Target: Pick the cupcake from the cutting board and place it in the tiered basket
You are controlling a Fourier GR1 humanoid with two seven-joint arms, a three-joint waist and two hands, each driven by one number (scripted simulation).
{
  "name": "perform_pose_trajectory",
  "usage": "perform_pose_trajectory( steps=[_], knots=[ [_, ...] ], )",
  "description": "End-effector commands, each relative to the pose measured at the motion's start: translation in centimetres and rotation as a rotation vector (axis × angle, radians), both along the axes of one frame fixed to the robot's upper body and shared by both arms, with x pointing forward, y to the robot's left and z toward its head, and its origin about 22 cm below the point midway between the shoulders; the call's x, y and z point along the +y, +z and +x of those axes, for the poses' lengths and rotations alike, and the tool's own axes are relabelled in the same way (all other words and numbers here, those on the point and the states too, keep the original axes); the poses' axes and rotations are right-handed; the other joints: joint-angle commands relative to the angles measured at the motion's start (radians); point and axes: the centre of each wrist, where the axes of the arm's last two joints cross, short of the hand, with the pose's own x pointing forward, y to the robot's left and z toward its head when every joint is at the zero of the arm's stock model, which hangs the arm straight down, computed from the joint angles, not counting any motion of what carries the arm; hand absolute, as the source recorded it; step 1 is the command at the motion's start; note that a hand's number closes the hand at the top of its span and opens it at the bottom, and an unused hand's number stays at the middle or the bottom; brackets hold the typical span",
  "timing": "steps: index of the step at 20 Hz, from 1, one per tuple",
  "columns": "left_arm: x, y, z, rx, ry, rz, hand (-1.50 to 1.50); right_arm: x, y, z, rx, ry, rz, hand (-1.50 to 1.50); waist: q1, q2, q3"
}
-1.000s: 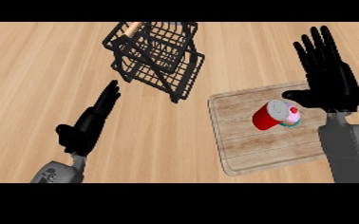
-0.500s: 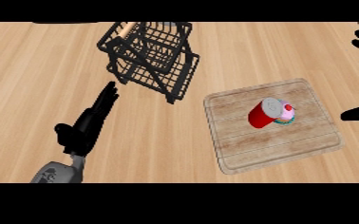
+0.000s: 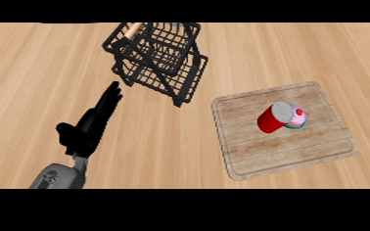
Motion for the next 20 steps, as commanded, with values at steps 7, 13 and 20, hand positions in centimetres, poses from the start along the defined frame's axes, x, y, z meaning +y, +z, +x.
perform_pose_trajectory(
  steps=[7,13,20],
  knots=[
    [0.1,-0.9,-0.9,-0.012,-0.008,-0.006,0.00,0.5,-2.1,-2.4,0.017,-0.092,-0.066,-1.50,0.006,0.001,0.001],
    [-0.8,-0.4,-0.5,-0.012,-0.043,-0.002,0.00,2.1,-3.3,-0.7,0.088,-0.180,-0.194,-1.50,0.020,0.004,0.001],
    [-0.3,-0.9,-0.3,-0.002,-0.015,-0.007,0.00,1.9,-9.4,0.6,0.149,-0.162,-0.143,-1.50,0.018,0.004,0.002]
  ],
)
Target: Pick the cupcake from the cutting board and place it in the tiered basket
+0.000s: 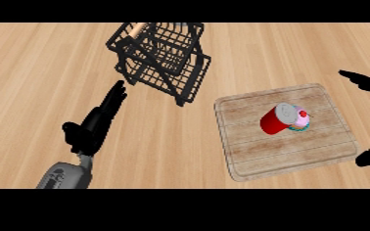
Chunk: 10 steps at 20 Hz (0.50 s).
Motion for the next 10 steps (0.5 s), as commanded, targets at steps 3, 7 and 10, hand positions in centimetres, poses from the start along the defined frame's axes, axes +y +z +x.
perform_pose_trajectory(
  steps=[3,7,10],
  knots=[
    [-0.8,-0.8,-0.1,0.003,-0.003,-0.006,0.00,-0.4,-3.3,1.3,-0.002,0.008,0.037,-1.50,-0.001,0.000,0.000],
    [-0.3,0.4,-0.8,0.013,-0.009,-0.007,0.00,2.5,-3.8,1.5,0.032,-0.032,-0.004,-1.50,-0.001,-0.001,0.000],
    [0.0,-0.3,-0.9,0.010,-0.005,0.008,0.00,1.1,-5.2,0.6,0.048,-0.045,0.003,-1.50,-0.003,-0.001,0.000]
  ],
)
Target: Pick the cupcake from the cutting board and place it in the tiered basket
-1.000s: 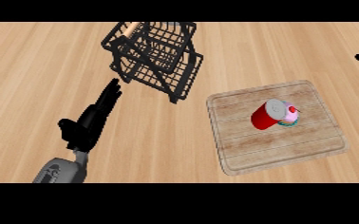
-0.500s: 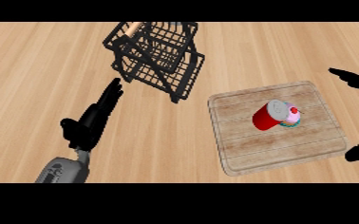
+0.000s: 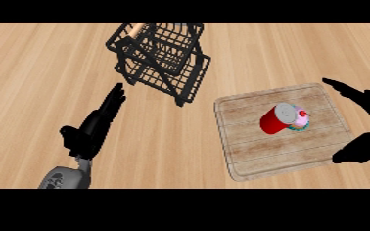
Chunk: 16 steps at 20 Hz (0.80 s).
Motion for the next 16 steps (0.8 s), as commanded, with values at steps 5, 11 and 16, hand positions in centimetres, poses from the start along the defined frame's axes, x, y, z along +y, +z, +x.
perform_pose_trajectory(
  steps=[5,11,16],
  knots=[
    [0.6,-0.5,0.2,0.004,0.001,-0.013,0.00,-0.3,-2.6,1.2,0.036,-0.014,0.003,-1.50,0.000,0.000,0.000],
    [0.2,-1.1,0.6,0.002,0.003,-0.016,0.00,0.1,-5.0,2.6,0.037,0.005,0.013,-1.50,0.001,0.001,0.000],
    [-1.7,0.1,0.7,-0.013,0.003,0.007,0.00,1.2,-7.1,0.4,0.035,0.029,0.029,-1.50,-0.002,0.000,0.000]
  ],
)
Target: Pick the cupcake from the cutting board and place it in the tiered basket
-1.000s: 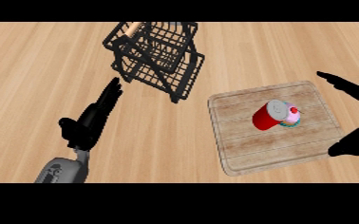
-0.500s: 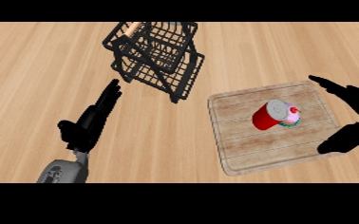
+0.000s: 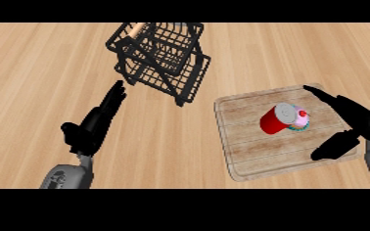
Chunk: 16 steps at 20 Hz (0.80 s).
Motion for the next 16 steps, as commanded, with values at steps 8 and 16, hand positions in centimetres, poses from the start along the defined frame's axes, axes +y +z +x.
perform_pose_trajectory(
  steps=[8,16],
  knots=[
    [-0.7,-1.4,0.0,-0.013,0.009,-0.016,0.00,0.6,-1.8,0.4,-0.212,0.014,0.137,1.50,0.000,0.001,0.000],
    [0.6,-1.2,-0.6,0.003,0.011,0.002,0.00,2.7,-0.1,-0.2,-0.207,-0.044,0.036,1.50,-0.006,-0.002,-0.001]
  ],
)
